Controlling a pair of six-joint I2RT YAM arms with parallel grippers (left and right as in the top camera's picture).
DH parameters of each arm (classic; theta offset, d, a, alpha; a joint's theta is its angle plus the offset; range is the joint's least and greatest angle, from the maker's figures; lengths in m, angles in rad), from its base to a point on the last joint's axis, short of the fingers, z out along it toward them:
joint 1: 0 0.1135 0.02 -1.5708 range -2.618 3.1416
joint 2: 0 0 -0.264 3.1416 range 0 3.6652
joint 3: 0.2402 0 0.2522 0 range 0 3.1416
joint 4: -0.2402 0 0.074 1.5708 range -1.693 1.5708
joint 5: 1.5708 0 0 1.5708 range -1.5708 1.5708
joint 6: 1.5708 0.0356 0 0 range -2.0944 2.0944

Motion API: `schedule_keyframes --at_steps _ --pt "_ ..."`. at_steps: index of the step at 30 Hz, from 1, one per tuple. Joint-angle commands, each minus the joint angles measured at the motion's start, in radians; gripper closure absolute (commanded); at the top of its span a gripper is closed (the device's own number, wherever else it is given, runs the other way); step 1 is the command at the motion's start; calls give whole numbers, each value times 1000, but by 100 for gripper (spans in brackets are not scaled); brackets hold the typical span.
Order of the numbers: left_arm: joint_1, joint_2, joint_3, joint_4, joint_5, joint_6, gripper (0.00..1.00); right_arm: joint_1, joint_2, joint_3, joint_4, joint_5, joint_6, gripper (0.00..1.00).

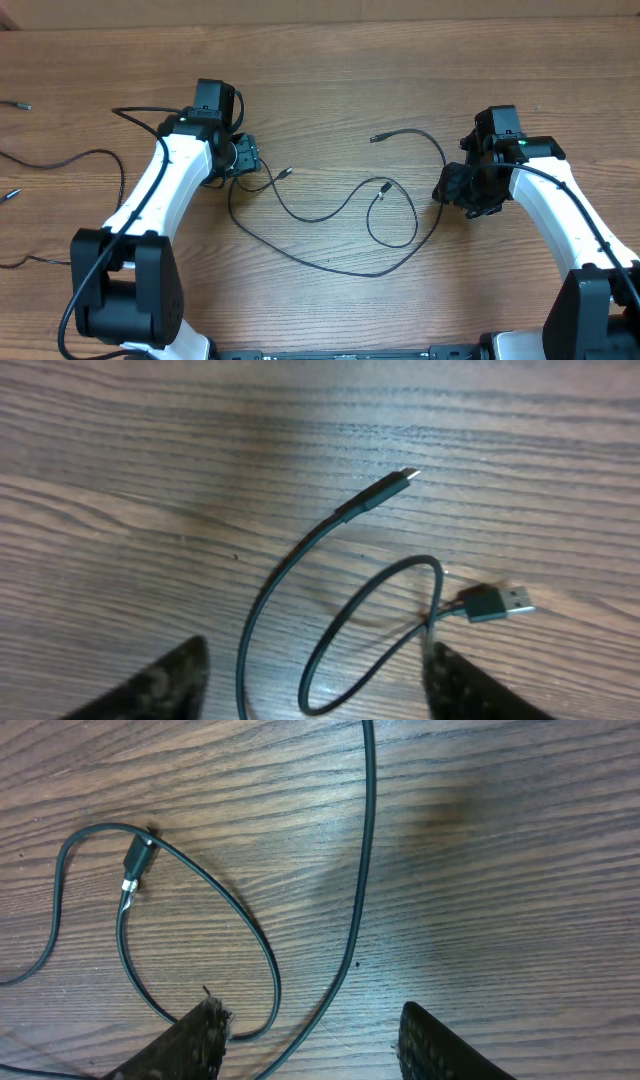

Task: Untangle cables

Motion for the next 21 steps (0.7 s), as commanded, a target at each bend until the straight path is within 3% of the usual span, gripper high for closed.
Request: schedule_keyframes --at_steps 1,4,12,21 --pt "-4 59 -10 1 21 -1 46 3 -5 -7 4 -2 -4 46" --pt "-5 82 -9 2 32 0 96 3 -5 -7 4 -2 -5 46" --pt "23 51 81 -58 29 45 96 3 -5 -7 5 -2 -4 46" --pt "295 -26 488 -299 8 24 96 3 -5 -7 5 -2 -5 46"
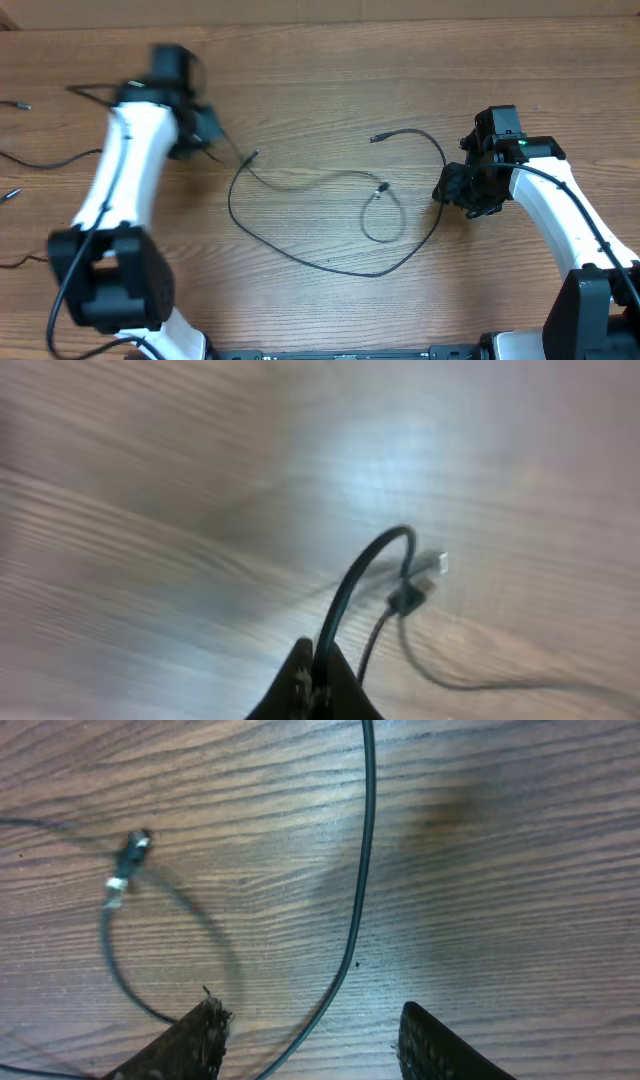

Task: Untangle cables

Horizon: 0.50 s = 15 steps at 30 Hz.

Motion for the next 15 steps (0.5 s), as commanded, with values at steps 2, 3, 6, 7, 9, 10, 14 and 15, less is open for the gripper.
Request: schedule_keyframes --at_steps 2,3,6,7,9,10,14,15 --pt "187 -80 227 -74 -15 -16 96 3 -5 -7 5 -2 -5 47" --pt "229 -80 268 -91 -14 -29 96 3 -5 -7 5 -2 -5 47" --pt "376 -80 377 -156 -1 -102 96 3 -5 -7 5 -2 -5 47" --pt "427 -80 405 -180 7 -129 96 3 -5 -7 5 -2 -5 47" --pt "517 -80 439 -217 31 -174 96 3 -5 -7 6 -2 -5 47" --pt "555 -80 446 -230 48 -190 96 3 -5 -7 6 -2 -5 47" --pt "694 -80 443 -285 99 -225 96 3 -5 -7 9 -2 -5 47" --pt "714 -80 443 -297 98 -228 96 3 -5 -7 9 -2 -5 47"
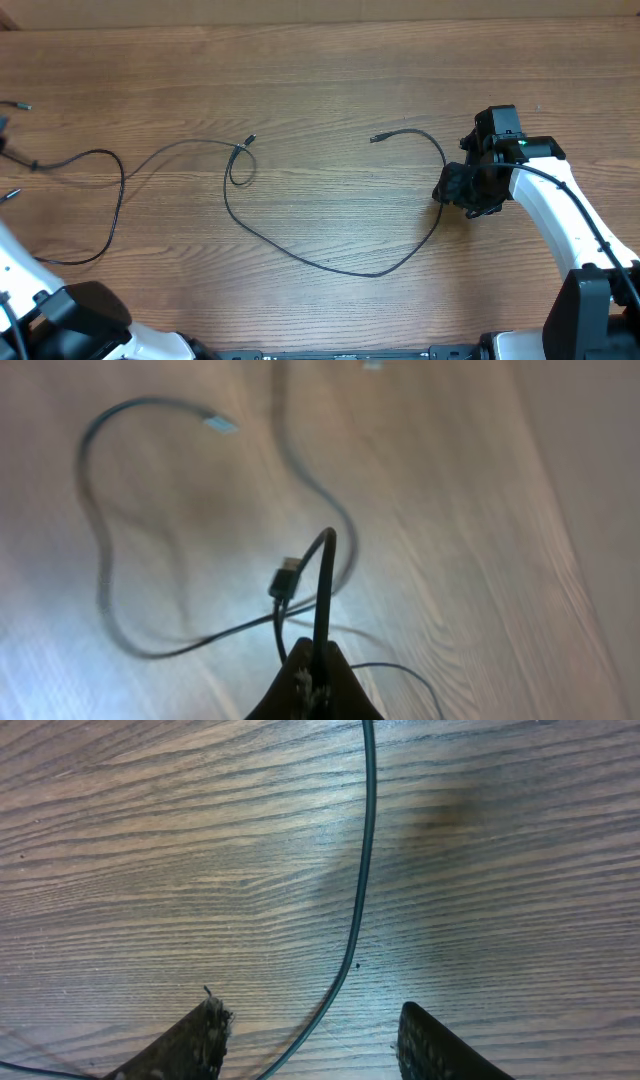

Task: Untangle cables

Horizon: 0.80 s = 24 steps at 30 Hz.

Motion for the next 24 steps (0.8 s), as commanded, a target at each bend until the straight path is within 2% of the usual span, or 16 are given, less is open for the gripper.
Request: schedule_keyframes --at_steps 1,19,20,21,22,24 --pt "59 -14 12 -23 44 -52 96 3 -5 -7 6 -2 -5 48" --pt "87 -13 11 -29 -46 -45 96 3 -5 -7 2 -2 -5 51" --pt "87 -13 11 -28 -43 -45 92 3 -5 -7 2 -2 -5 51" --pt "87 -13 11 -27 -40 -45 78 3 -5 -7 2 -2 -5 51" --pt "87 -13 11 -28 -38 -45 58 3 -5 -7 2 -2 -5 51" --pt "87 -13 11 -29 -20 -45 34 3 -5 -7 2 -2 -5 51"
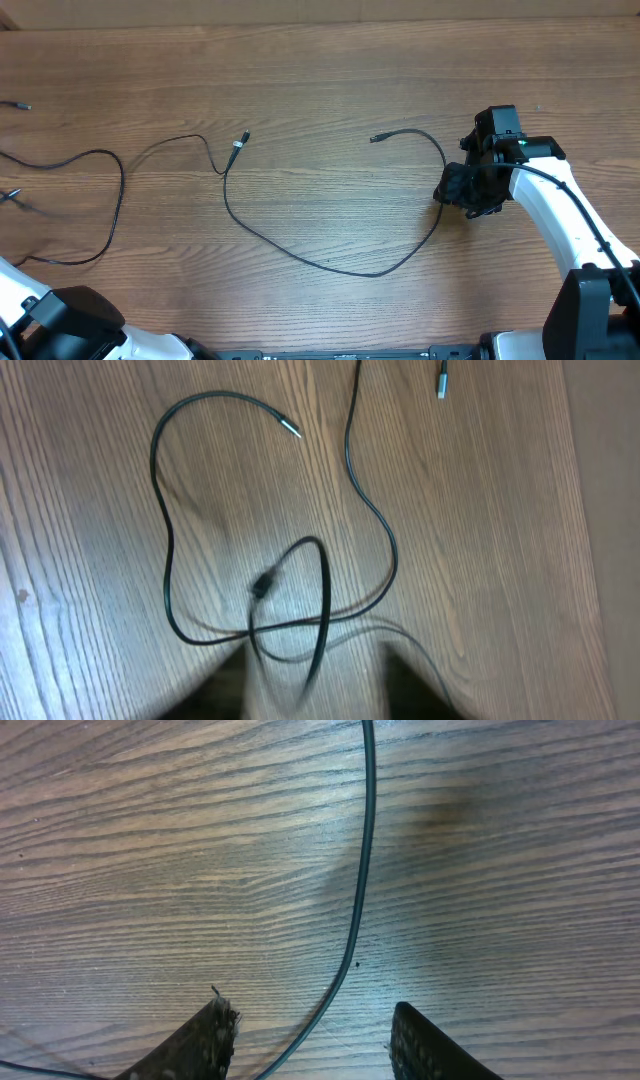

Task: Untangle cables

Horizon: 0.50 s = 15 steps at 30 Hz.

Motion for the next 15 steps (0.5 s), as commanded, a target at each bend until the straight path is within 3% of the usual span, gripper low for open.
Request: schedule_keyframes --at_steps 1,8,15 --pt "-2 -13 11 -3 24 -9 30 3 -5 -7 5 -3 -5 51" --pt "-90 -13 8 -21 95 26 29 3 -5 -7 5 -3 -5 48" --pt "-340 -13 -56 -29 77 123 28 3 -5 -7 6 -3 -5 48"
